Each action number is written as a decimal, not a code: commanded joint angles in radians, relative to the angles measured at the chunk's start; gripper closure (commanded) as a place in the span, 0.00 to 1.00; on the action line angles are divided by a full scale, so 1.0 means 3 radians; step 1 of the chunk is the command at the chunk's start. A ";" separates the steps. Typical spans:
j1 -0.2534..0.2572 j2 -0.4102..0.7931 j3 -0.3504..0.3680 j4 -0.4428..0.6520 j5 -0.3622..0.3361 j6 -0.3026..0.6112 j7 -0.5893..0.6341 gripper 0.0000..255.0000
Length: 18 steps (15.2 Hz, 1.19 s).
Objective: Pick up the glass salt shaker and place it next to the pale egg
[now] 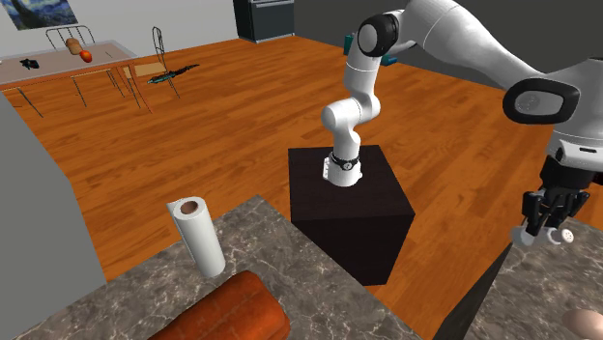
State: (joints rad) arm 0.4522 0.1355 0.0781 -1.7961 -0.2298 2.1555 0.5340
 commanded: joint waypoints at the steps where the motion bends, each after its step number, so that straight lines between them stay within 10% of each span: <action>1: 0.0000 0.0016 -0.0002 -0.0068 -0.0014 0.0085 0.0021 1.00; 14: -0.0001 0.0077 -0.0011 -0.0226 -0.0054 0.0299 0.0077 1.00; 15: -0.0001 0.0077 -0.0011 -0.0226 -0.0054 0.0299 0.0077 0.00; 18: -0.0001 0.0077 -0.0011 -0.0226 -0.0054 0.0299 0.0077 0.00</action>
State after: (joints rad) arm 0.4519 0.1586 0.0749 -1.8640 -0.2461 2.2452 0.5571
